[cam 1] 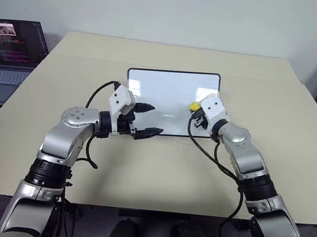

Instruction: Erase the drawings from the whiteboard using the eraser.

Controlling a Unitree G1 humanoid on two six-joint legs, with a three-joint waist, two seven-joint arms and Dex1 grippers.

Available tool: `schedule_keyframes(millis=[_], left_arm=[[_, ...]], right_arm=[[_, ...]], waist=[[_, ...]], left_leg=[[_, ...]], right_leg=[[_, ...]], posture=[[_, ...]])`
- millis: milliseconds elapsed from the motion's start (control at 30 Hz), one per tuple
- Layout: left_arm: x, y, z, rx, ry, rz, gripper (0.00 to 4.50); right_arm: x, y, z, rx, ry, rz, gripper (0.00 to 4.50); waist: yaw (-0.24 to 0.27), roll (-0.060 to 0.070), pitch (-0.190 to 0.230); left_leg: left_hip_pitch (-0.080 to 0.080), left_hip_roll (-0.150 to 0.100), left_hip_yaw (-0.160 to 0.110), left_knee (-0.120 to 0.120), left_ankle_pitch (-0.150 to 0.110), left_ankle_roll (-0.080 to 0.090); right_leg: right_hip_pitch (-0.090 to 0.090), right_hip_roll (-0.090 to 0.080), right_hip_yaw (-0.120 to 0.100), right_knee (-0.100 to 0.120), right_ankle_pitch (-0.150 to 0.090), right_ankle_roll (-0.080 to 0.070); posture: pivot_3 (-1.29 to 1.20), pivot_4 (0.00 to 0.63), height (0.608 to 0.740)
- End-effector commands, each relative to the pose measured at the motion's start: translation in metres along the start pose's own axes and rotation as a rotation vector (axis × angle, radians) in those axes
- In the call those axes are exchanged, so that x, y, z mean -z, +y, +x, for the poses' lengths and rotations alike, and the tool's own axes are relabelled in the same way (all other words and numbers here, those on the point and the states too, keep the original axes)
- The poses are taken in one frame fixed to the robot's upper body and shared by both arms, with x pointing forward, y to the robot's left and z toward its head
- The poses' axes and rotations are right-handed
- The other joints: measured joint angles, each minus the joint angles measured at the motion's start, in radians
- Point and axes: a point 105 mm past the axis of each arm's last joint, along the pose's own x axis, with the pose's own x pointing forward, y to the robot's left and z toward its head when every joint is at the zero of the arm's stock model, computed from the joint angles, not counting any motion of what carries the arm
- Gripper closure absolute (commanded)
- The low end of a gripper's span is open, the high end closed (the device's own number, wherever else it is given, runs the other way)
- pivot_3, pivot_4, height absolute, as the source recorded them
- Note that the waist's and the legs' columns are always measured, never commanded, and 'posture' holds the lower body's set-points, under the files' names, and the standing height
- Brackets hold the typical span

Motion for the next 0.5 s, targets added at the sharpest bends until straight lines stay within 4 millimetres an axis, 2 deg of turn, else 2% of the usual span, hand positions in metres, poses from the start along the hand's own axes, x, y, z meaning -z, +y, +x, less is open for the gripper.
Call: schedule_keyframes(millis=[33,200,367,433,500], left_arm=[[-0.010,0.003,-0.006,-0.024,-0.020,0.036,0.00],[-0.009,0.000,-0.004,-0.024,-0.022,0.032,0.00],[-0.009,0.000,-0.006,-0.029,-0.023,0.031,0.00],[-0.010,0.000,-0.006,-0.029,-0.023,0.031,0.00],[-0.010,-0.001,-0.006,-0.028,-0.022,0.031,0.00]], right_arm=[[-0.007,-0.022,0.000,0.094,-0.030,-0.005,3.18],[0.001,-0.015,0.002,0.040,0.014,0.006,3.18],[0.038,0.011,-0.009,-0.140,0.166,0.006,3.18],[0.043,0.011,-0.013,-0.157,0.187,-0.007,3.18],[0.040,0.001,-0.014,-0.104,0.169,-0.008,3.18]], waist=[[0.001,0.000,0.000],[0.000,0.000,0.000],[0.000,0.000,0.000],[0.000,0.000,0.000],[0.000,0.000,0.000]], left_leg=[[-0.001,0.000,0.000,0.000,0.000,0.000],[-0.002,0.000,0.001,-0.001,0.000,0.000],[-0.001,0.000,0.000,-0.001,0.000,0.000],[0.000,0.000,0.000,-0.001,0.000,0.000],[0.001,0.000,0.000,0.000,0.000,0.000]], right_leg=[[0.000,0.000,0.000,0.000,0.000,0.000],[-0.001,-0.001,0.000,-0.001,0.002,-0.005],[-0.001,-0.001,0.000,-0.001,0.002,-0.004],[0.000,-0.001,0.000,-0.001,0.000,-0.001],[0.001,-0.001,0.000,0.000,0.000,0.000]], posture=[[0.00,0.150,0.740],[0.00,0.150,0.740],[0.00,0.150,0.740],[0.00,0.150,0.740],[0.00,0.150,0.740]])
